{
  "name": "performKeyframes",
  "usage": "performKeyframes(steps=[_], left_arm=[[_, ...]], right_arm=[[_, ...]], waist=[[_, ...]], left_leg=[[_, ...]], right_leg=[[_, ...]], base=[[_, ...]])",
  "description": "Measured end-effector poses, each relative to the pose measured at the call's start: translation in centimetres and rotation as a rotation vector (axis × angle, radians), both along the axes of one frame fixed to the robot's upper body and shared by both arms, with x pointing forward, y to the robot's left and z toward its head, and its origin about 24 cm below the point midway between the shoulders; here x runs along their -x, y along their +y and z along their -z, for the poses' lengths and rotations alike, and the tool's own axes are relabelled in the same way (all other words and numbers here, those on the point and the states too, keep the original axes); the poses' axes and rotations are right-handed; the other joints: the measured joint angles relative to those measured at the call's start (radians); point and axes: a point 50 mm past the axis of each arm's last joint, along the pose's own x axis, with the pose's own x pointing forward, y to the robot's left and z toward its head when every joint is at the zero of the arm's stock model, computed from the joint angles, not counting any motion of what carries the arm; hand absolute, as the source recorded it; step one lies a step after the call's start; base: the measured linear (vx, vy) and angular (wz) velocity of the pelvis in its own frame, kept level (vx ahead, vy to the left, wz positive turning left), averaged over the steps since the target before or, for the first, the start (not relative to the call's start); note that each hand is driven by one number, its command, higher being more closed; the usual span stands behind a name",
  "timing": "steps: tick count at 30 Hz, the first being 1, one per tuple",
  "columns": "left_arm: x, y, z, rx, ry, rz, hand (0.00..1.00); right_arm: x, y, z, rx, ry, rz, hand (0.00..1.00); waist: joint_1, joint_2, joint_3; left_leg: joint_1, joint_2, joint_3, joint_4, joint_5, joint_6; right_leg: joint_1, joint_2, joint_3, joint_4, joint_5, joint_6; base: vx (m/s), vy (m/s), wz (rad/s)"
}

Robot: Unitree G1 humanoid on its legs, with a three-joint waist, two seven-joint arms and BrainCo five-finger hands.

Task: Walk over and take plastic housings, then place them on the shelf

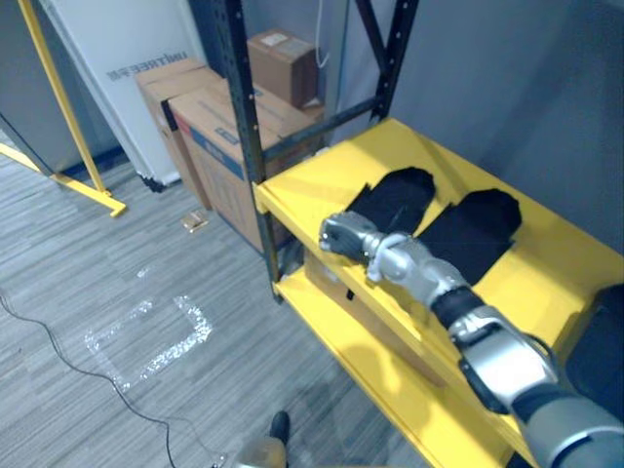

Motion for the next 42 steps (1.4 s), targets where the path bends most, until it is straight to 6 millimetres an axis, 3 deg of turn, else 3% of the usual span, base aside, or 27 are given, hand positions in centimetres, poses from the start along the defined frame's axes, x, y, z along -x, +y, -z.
performKeyframes(steps=[9,11,12,15,16,20,24,26,28,29,30,33,35,39,41,42], left_arm=[[-0.1,0.0,0.0,0.000,-0.003,-0.006,0.00],[-0.1,0.1,0.0,-0.001,-0.005,-0.008,0.00],[-0.2,0.1,-0.1,-0.006,-0.015,-0.008,0.00],[-0.4,0.3,-0.2,-0.031,-0.044,-0.009,0.00],[-0.5,0.4,-0.3,-0.047,-0.063,-0.009,0.00],[-2.3,1.6,-1.3,-0.184,-0.203,-0.022,0.00],[-7.0,3.1,-4.3,-0.333,-0.472,-0.054,0.00],[-10.6,3.3,-7.6,-0.412,-0.692,-0.053,0.00],[-12.5,3.5,-10.2,-0.454,-0.832,-0.082,0.00],[-14.0,3.6,-13.2,-0.489,-0.977,-0.102,0.00],[-14.4,3.7,-14.5,-0.504,-1.037,-0.116,0.00],[-15.1,4.7,-20.7,-0.611,-1.300,-0.188,0.00],[-14.7,5.3,-22.8,-0.662,-1.377,-0.217,0.00],[-13.8,5.2,-25.2,-0.718,-1.484,-0.244,0.00],[-13.4,5.3,-25.5,-0.741,-1.487,-0.240,0.00],[-13.3,5.1,-25.2,-0.736,-1.474,-0.249,0.00]], right_arm=[[-0.9,-1.0,-1.0,-0.104,-0.147,0.145,0.00],[-1.1,-1.5,-2.1,-0.171,-0.206,0.189,0.00],[-1.1,-2.4,-4.0,-0.289,-0.286,0.221,0.00],[-0.4,-3.2,-6.3,-0.448,-0.394,0.232,0.00],[0.0,-3.5,-6.8,-0.494,-0.418,0.234,0.00],[2.3,-5.6,-7.3,-0.687,-0.518,0.280,0.00],[5.9,-10.1,-8.1,-0.864,-0.711,0.399,0.00],[8.6,-13.3,-8.3,-0.930,-0.852,0.507,0.00],[10.2,-15.2,-7.5,-0.954,-0.904,0.591,0.00],[12.0,-17.1,-6.5,-0.958,-0.952,0.687,0.00],[12.8,-17.7,-6.1,-0.961,-0.969,0.727,0.00],[16.1,-20.6,-3.8,-0.992,-1.048,0.953,0.00],[17.8,-22.0,-2.7,-0.987,-1.097,1.076,0.00],[20.8,-23.6,-0.3,-0.949,-1.155,1.328,0.00],[21.4,-23.4,0.9,-0.967,-1.126,1.417,0.00],[21.9,-23.4,1.4,-0.959,-1.115,1.459,0.00]], waist=[[0.013,-0.006,0.003],[0.008,-0.006,0.003],[0.005,-0.006,0.003],[0.002,-0.009,0.002],[-0.014,-0.012,0.002],[-0.043,-0.021,-0.003],[-0.065,-0.022,-0.007],[-0.091,-0.024,-0.023],[-0.100,-0.016,-0.035],[-0.105,-0.004,-0.047],[-0.111,0.003,-0.052],[-0.143,0.037,-0.073],[-0.159,0.055,-0.084],[-0.161,0.080,-0.100],[-0.160,0.068,-0.099],[-0.161,0.076,-0.100]], left_leg=[[-0.002,-0.003,-0.019,0.000,-0.007,-0.002],[-0.002,-0.004,-0.014,0.000,-0.013,-0.003],[-0.002,-0.003,-0.009,0.000,-0.016,-0.001],[0.001,0.000,0.016,0.001,-0.018,0.003],[0.002,0.001,0.019,0.001,-0.019,0.003],[0.004,0.030,0.066,0.007,-0.019,0.003],[0.011,0.068,0.097,0.007,-0.017,0.002],[0.000,0.069,0.102,0.008,-0.016,0.000],[0.000,0.072,0.114,0.008,-0.016,0.000],[0.002,0.076,0.127,0.007,-0.016,0.000],[0.002,0.078,0.128,0.007,-0.016,0.000],[0.003,0.077,0.151,0.007,-0.013,0.002],[0.002,0.072,0.161,0.007,-0.009,0.004],[0.004,0.066,0.204,0.001,-0.011,0.000],[0.006,0.058,0.244,0.000,-0.008,-0.005],[0.009,0.063,0.258,0.000,-0.008,-0.006]], right_leg=[[0.010,0.002,-0.013,0.000,0.000,0.000],[0.007,0.000,-0.011,0.000,0.000,0.000],[0.004,-0.001,-0.006,0.000,0.000,-0.001],[-0.008,-0.003,0.023,0.000,0.001,-0.001],[-0.009,-0.003,0.025,0.001,0.002,-0.001],[-0.043,0.009,0.080,0.034,0.015,-0.001],[-0.059,0.035,0.130,0.026,0.052,-0.014],[-0.066,0.037,0.142,0.012,0.052,-0.013],[-0.073,0.038,0.157,0.012,0.055,-0.009],[-0.078,0.040,0.160,0.010,0.062,-0.004],[-0.079,0.041,0.161,0.009,0.065,-0.005],[-0.092,0.038,0.192,0.009,0.066,-0.005],[-0.092,0.034,0.210,-0.003,0.066,-0.005],[-0.092,0.030,0.220,-0.034,0.057,-0.010],[-0.093,0.017,0.227,-0.044,0.011,0.000],[-0.093,0.016,0.228,-0.047,0.003,0.009]], base=[[0.00,-0.002,0.08],[0.03,0.002,-0.08],[0.06,-0.006,-0.11],[0.07,-0.009,-0.22],[0.07,-0.006,-0.10],[0.05,-0.012,-0.28],[-0.01,-0.020,-0.30],[-0.04,-0.010,-0.12],[-0.05,0.011,-0.24],[-0.05,0.021,-0.23],[-0.07,0.032,-0.19],[-0.09,0.038,-0.21],[-0.11,0.037,-0.24],[-0.15,-0.001,-0.28],[-0.19,-0.017,-0.39],[-0.11,-0.042,-0.13]])
